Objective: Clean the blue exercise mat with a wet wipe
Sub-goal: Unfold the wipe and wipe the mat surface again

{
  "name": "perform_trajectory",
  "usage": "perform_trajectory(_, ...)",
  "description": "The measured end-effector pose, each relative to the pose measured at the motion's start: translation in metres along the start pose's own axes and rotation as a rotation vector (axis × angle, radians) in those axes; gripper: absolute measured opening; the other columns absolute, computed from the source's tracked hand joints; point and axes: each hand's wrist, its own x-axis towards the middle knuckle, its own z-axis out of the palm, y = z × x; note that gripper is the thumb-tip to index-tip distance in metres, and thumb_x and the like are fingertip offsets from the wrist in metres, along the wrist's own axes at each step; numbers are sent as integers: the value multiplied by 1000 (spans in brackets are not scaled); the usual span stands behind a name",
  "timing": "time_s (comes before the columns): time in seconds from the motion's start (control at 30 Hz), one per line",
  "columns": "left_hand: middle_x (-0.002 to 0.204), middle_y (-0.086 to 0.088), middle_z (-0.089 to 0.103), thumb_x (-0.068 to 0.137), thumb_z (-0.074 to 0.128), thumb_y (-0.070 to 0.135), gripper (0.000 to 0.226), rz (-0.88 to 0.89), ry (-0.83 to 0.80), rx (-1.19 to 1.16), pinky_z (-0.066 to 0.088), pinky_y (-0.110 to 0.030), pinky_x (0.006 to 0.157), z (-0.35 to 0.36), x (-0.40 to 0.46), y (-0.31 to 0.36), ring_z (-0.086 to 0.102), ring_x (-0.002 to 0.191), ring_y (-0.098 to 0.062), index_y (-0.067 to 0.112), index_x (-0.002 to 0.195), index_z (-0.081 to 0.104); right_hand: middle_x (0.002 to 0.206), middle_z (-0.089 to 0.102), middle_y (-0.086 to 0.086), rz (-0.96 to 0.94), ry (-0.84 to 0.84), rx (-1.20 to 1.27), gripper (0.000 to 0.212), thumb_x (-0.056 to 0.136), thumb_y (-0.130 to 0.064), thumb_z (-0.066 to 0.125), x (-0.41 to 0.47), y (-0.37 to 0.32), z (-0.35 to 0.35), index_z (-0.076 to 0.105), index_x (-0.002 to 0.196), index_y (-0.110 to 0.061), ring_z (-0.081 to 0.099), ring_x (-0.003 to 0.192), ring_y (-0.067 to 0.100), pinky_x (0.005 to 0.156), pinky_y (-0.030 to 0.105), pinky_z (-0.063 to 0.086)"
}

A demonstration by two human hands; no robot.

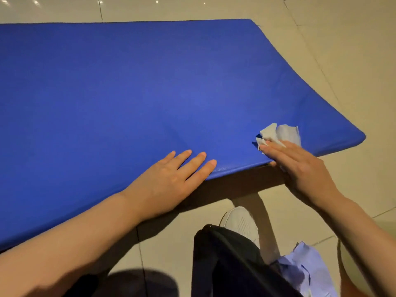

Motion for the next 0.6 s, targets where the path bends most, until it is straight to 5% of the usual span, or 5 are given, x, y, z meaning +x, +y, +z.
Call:
perform_trajectory(0.17, 138, -23, 53, 63, 81, 0, 93, -87, -335, -12, 52, -60, 87, 32, 17, 9, 55, 117, -50, 5, 146, 37, 151, 42, 0, 121, -254, 123, 45, 100, -27, 48, -1, 17, 47, 47, 144, -18, 46, 135, 27, 102, 43, 45)
perform_trajectory(0.3, 161, -13, 16, 100, 41, 21, 65, -77, -556, -91, 24, -59, 113, 65, -3, 25, 19, 146, -40, 23, 155, 6, 153, -15, -19, 396, -602, 356, 76, 93, -64, 31, -11, -24, 85, 1, 154, -30, -18, 146, 9, 119, 34, -4)
perform_trajectory(0.4, 150, -9, 43, 95, 29, 51, 58, -339, -508, -133, 30, -66, 105, 68, -26, 4, 36, 139, -29, 25, 147, 30, 161, -10, -12, 172, -666, 400, 92, 80, -81, -1, 1, -64, 90, 2, 156, -29, -21, 147, 9, 122, 39, -6)
perform_trajectory(0.5, 164, 0, -6, 95, 17, 68, 69, -858, -558, -126, 8, -75, 104, 54, -51, -36, -7, 149, -26, 37, 152, -9, 164, 2, -5, -203, -803, 379, 78, 91, -69, 11, 13, -119, 94, 8, 157, -26, -10, 150, 17, 121, 37, -7)
perform_trajectory(0.6, 147, 10, -43, 78, 5, 79, 77, -1028, -794, -193, 5, -74, 108, 48, -58, -60, -29, 145, -23, 45, 134, -36, 164, 3, -7, -331, -785, 338, 80, 87, -68, 3, 22, -128, 104, 8, 156, -29, -9, 150, 15, 118, 33, -13)
